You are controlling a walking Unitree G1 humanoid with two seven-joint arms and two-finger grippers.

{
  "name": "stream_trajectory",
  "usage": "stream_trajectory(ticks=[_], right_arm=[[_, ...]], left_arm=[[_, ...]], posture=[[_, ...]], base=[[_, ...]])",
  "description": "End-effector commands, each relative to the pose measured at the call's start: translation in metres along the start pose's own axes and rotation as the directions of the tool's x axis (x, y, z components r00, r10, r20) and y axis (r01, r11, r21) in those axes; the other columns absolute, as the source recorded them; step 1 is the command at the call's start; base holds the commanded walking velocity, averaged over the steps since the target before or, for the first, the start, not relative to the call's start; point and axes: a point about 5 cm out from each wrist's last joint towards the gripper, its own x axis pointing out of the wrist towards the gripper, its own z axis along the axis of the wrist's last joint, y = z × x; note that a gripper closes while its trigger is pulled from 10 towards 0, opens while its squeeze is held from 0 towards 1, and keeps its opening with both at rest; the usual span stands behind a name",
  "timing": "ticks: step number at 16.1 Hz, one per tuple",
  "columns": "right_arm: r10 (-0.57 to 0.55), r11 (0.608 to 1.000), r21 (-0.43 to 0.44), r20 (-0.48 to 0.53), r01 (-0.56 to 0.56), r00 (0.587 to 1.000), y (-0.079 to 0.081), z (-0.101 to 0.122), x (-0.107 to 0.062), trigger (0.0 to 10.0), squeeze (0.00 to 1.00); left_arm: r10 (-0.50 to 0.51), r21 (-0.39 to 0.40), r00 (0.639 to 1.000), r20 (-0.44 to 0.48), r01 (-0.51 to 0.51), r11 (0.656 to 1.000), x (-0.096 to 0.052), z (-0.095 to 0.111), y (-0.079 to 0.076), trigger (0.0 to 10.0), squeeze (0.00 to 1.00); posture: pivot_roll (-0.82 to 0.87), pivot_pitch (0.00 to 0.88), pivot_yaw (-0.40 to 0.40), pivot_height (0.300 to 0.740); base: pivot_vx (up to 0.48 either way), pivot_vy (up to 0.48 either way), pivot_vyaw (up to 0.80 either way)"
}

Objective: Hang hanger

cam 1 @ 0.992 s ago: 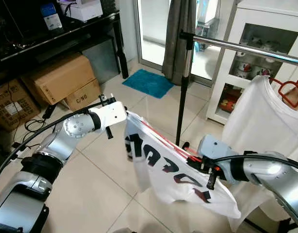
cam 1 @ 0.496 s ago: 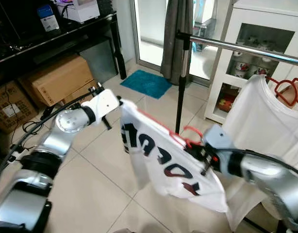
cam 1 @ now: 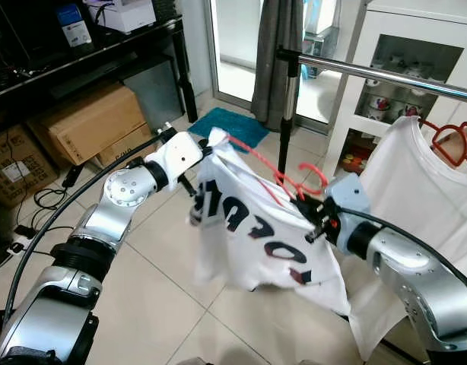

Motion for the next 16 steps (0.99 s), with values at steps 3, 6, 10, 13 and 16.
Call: stream_trajectory(ticks=[3,6,10,13,16], right_arm=[[0.101,0.957,-0.252,-0.178,-0.145,0.979,0.005,-0.006,0.001,0.0,0.0],[0.144,0.917,-0.306,-0.343,-0.255,0.928,0.0,-0.018,0.001,0.0,0.0],[0.139,0.869,-0.371,-0.453,-0.327,0.881,-0.009,-0.007,0.025,0.0,0.0],[0.21,0.826,-0.305,-0.616,-0.475,0.76,0.004,-0.024,0.028,0.0,0.0],[0.211,0.804,-0.23,-0.752,-0.548,0.625,0.0,-0.056,0.007,0.0,0.0]], left_arm=[[-0.047,0.096,0.999,-0.024,0.05,0.994,0.002,0.002,-0.002,0.0,0.0],[-0.073,0.122,0.997,-0.03,0.076,0.99,0.003,0.003,-0.003,0.0,0.0],[-0.187,0.122,0.982,-0.021,0.188,0.975,0.013,0.008,-0.028,0.0,0.0],[-0.253,0.102,0.967,-0.03,0.255,0.962,0.015,0.008,-0.044,0.0,0.0],[-0.225,0.114,0.965,-0.138,0.241,0.964,0.001,-0.01,-0.027,0.0,0.0]], posture=[[-0.14,0.0,0.095,0.74],[-0.14,0.0,0.097,0.74],[-0.14,0.0,0.086,0.74],[-0.14,0.0,0.084,0.74],[-0.14,0.0,0.088,0.74]], base=[[0.0,0.0,0.0],[0.0,0.0,0.0],[0.0,0.0,0.0],[0.0,0.0,0.0],[0.0,0.0,0.0]])
